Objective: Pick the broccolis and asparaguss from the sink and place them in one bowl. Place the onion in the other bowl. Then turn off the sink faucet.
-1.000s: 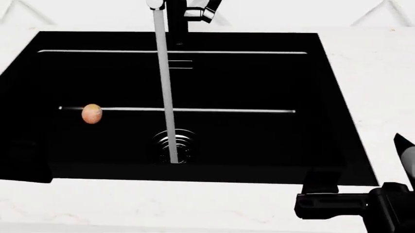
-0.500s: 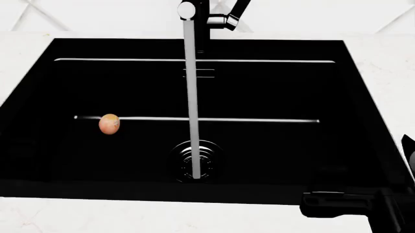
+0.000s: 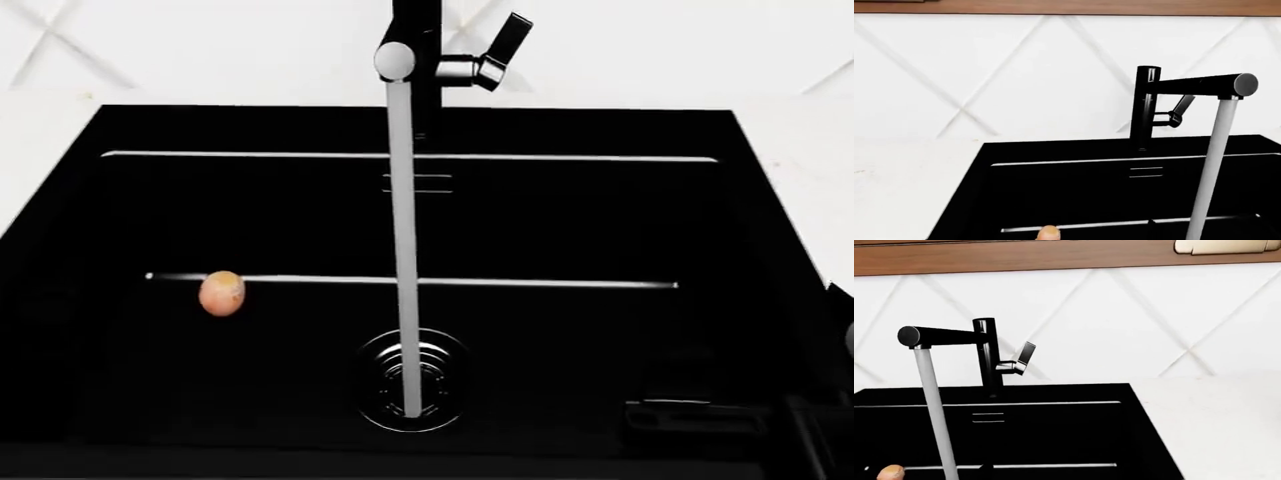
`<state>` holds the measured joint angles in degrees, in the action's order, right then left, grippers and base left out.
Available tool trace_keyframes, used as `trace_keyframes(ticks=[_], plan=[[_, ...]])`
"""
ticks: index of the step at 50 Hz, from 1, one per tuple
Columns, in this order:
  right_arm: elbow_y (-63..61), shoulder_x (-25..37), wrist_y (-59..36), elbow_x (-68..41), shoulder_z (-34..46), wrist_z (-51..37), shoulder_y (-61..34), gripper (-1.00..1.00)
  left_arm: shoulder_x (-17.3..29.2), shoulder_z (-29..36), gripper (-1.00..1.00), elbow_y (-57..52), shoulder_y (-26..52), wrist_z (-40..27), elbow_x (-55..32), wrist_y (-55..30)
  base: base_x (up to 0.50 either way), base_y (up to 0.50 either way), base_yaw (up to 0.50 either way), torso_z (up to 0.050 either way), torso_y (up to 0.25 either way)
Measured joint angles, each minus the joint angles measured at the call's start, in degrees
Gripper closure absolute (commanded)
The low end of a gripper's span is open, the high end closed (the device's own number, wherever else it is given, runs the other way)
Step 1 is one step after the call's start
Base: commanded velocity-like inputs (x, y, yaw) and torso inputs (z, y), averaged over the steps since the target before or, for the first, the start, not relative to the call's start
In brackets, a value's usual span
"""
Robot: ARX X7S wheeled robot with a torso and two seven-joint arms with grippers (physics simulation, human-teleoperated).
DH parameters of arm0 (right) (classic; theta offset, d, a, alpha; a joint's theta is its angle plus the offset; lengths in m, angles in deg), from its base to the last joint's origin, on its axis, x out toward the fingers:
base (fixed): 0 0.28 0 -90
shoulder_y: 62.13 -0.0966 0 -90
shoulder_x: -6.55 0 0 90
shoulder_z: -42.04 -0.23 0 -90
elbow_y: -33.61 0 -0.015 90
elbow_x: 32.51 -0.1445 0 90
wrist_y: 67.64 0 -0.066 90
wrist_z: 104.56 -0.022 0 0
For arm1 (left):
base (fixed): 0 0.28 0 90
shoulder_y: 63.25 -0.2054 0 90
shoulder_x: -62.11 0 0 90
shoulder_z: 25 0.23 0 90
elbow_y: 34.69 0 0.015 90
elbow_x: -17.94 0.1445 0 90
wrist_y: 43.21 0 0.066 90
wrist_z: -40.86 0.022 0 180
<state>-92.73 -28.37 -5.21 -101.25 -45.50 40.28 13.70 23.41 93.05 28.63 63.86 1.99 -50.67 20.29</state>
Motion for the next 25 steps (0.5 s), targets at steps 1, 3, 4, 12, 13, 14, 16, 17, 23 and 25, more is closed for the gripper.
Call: trace_keyframes(ticks=[1, 3, 4, 12, 13, 14, 16, 17, 23, 25], plan=[[0.03, -0.05, -0.02, 0.06, 0.07, 0.02, -0.11, -1.00, -0.01, -0.01, -1.00, 0.01, 0.05, 0.01, -0.01, -0.02, 0.47, 0.15, 0.00, 0.000, 0.000], [0.09, -0.15, -0.08, 0.15, 0.21, 0.06, -0.33, -1.00, -0.04, -0.01, -1.00, 0.03, 0.16, 0.04, -0.04, -0.08, 0.43, 0.15, 0.00, 0.000, 0.000], [0.11, -0.17, -0.10, 0.17, 0.26, 0.07, -0.42, -1.00, -0.07, 0.00, -1.00, 0.03, 0.23, 0.02, -0.05, -0.13, 0.40, 0.15, 0.00, 0.000, 0.000], [0.15, -0.22, -0.39, 0.20, 0.49, -0.01, -1.13, -1.00, -0.20, 0.02, -1.00, 0.02, 0.45, 0.05, -0.08, -0.24, 0.32, 0.15, 0.00, 0.000, 0.001], [0.14, -0.21, -0.40, 0.20, 0.49, -0.04, -1.14, -1.00, -0.20, 0.03, -1.00, 0.05, 0.45, 0.11, -0.07, -0.24, 0.30, 0.15, 0.00, 0.000, 0.000], [0.13, -0.19, -0.42, 0.21, 0.48, -0.07, -1.15, -1.00, -0.19, 0.03, -1.00, 0.07, 0.45, 0.15, -0.06, -0.23, 0.30, 0.15, 0.00, 0.000, 0.000], [0.12, -0.17, -0.45, 0.19, 0.46, -0.16, -1.15, -1.00, -0.22, 0.05, -1.00, 0.11, 0.47, 0.22, -0.01, -0.24, 0.30, 0.15, 0.00, 0.000, 0.000], [0.12, -0.16, -0.46, 0.18, 0.45, -0.20, -1.13, -1.00, -0.26, 0.07, -1.00, 0.14, 0.48, 0.23, 0.03, -0.24, 0.30, 0.15, 0.00, 0.000, 0.000], [0.12, -0.10, -0.43, 0.18, 0.31, -0.37, -0.81, -1.00, -0.52, 0.25, -1.00, 0.26, 0.43, 0.29, 0.29, -0.21, 0.30, 0.13, 0.00, 0.000, 0.000], [0.10, -0.07, -0.42, 0.16, 0.26, -0.43, -0.72, -1.00, -0.60, 0.30, -1.00, 0.28, 0.42, 0.30, 0.34, -0.22, 0.30, 0.12, 0.00, 0.000, 0.005]])
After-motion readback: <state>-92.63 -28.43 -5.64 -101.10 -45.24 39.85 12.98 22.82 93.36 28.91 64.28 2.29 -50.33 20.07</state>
